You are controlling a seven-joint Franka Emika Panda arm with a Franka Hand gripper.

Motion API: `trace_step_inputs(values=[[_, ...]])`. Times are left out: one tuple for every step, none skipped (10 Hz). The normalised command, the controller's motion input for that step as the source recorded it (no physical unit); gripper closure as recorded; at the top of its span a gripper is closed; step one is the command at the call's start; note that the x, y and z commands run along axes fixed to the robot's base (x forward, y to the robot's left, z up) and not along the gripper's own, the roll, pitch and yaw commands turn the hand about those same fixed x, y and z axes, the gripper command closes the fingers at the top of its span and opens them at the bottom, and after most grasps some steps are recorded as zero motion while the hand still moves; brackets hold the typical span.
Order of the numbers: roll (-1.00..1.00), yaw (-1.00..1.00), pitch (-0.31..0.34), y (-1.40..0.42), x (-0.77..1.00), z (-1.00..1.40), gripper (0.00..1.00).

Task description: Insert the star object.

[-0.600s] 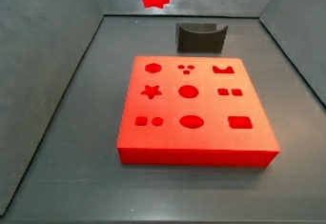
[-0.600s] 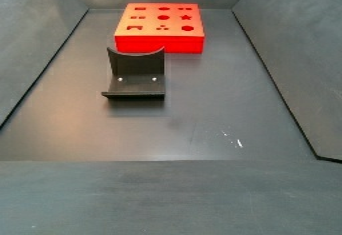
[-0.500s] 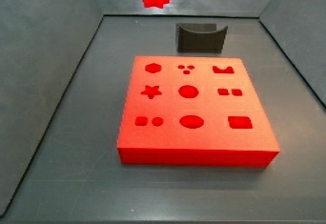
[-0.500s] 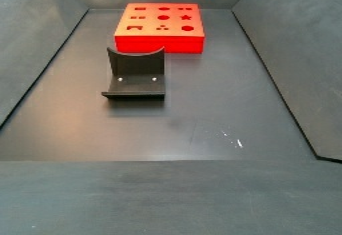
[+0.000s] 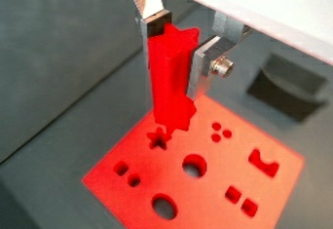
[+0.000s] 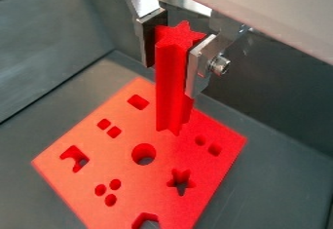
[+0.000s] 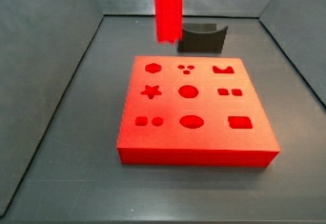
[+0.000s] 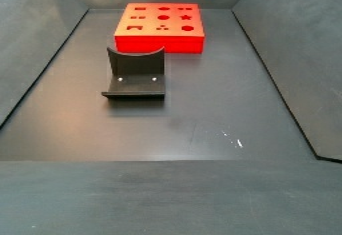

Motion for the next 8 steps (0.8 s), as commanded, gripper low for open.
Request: trace_step_inputs(values=[[0.12, -0.97, -0.091, 0.00, 0.08, -0.56, 1.00], [0.08, -0.89, 0.020, 0.00, 0.02, -0.48, 1.00], [0.02, -0.76, 0.000, 0.00, 0.00, -0.51, 1.00], [0.06, -0.59, 0.000, 0.00, 0.00, -0.36, 1.00], [0.12, -0.33, 0.010, 0.00, -0.10, -0.19, 1.00], [0.20, -0.33, 0.041, 0.00, -0.07, -0.22, 1.00], [0.26, -0.34, 0.000, 0.02, -0.13, -0.25, 1.00], [0.27, -0.31, 0.000, 0.00, -0.17, -0.29, 1.00]])
